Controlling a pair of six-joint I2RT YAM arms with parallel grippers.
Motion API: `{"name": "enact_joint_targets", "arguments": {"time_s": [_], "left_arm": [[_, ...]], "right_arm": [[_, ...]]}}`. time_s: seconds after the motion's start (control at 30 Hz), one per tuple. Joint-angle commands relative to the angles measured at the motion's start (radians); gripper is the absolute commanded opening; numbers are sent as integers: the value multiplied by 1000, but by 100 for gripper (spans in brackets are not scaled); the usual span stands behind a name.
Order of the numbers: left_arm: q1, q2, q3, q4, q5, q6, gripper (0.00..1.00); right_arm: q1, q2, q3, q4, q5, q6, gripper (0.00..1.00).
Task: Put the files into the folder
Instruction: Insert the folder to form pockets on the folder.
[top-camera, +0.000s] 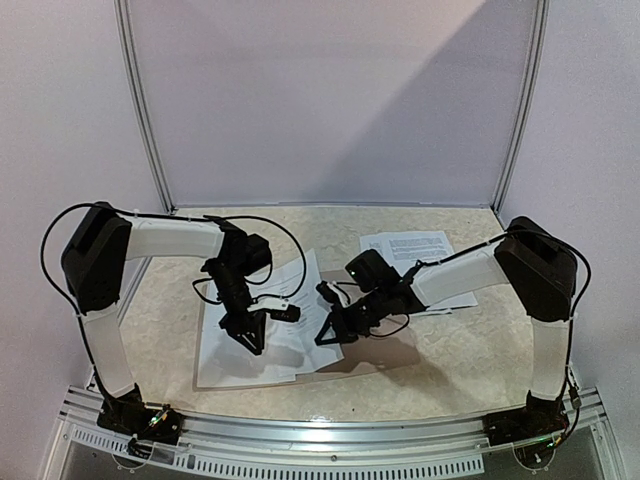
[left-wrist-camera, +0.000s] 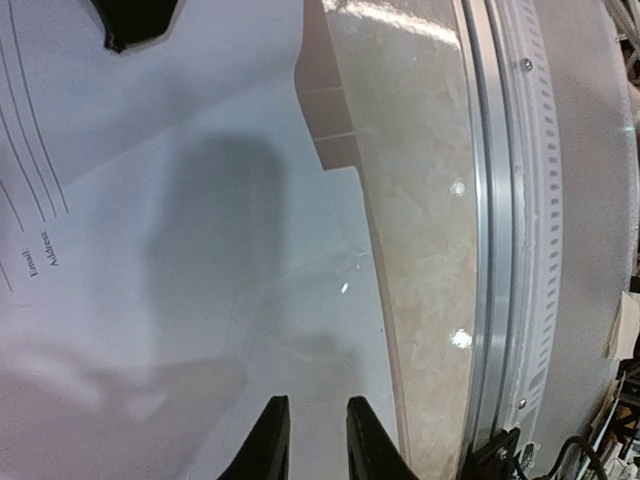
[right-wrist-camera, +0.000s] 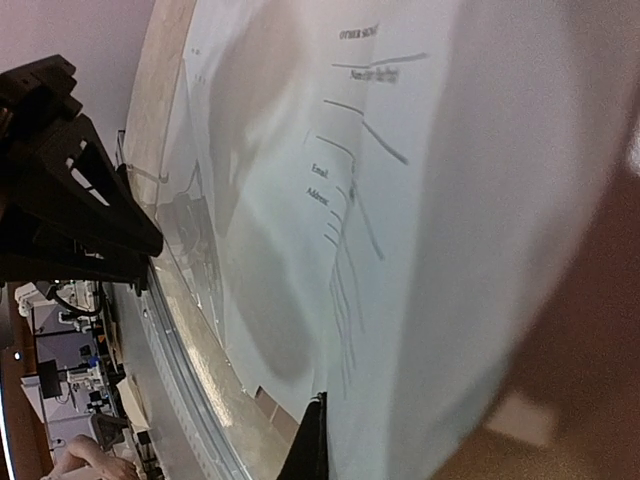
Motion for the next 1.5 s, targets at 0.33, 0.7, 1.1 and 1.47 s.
{"name": "enact_joint_targets", "arguments": {"time_s": [0.33,0.7,1.1,1.47], "left_arm": [[31,-15,28,-38,-39,-32,53],[274,-258,-191,-50,-418,-74,46],[315,-239,-390,91,-471,-128,35],[314,-168,-390,110,-389,-139,33]], "right_arm": [[32,43,-13,68,40,86,0],[60,46,1,61,62,147,0],[114,125,112,85,61,238,0],[152,207,197,134,44,326,0]]}}
